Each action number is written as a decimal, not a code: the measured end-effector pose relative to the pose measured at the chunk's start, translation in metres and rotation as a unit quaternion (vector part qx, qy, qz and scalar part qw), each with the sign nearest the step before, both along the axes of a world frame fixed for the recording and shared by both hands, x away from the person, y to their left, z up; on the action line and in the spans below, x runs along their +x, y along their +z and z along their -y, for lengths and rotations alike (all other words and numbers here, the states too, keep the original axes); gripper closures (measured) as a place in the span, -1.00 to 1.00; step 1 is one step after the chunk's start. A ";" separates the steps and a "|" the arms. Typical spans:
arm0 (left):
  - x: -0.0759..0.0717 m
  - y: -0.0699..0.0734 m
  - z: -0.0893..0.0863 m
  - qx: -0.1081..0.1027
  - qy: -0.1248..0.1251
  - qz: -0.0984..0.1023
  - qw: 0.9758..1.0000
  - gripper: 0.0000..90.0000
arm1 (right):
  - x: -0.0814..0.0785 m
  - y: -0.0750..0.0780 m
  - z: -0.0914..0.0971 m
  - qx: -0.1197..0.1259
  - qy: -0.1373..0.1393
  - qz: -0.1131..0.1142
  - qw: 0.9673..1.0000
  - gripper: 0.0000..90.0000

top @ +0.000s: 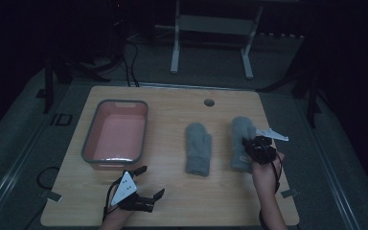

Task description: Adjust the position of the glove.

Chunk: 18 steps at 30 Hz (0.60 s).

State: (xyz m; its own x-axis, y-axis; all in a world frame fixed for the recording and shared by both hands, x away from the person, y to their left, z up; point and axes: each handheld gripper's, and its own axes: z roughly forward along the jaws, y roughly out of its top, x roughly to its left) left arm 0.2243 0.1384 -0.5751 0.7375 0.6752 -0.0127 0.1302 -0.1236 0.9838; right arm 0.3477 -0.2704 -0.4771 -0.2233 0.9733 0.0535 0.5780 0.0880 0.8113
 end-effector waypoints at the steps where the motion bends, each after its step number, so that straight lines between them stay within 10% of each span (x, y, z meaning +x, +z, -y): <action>1: 0.000 0.000 0.000 0.001 0.000 0.000 1.000 -0.96 | 0.000 0.003 -0.003 0.001 -0.002 0.001 1.000 0.82; 18: 0.000 0.000 0.000 0.002 -0.002 -0.001 1.000 -0.96 | 0.014 0.024 -0.106 0.015 0.052 -0.003 0.999 0.81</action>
State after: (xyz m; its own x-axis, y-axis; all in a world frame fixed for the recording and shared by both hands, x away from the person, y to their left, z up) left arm 0.2247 0.1380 -0.5750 0.7400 0.6725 -0.0121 0.1321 -0.1276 0.9830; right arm 0.3618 -0.1641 -0.4529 -0.3234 0.9426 0.0833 0.5722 0.1246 0.8106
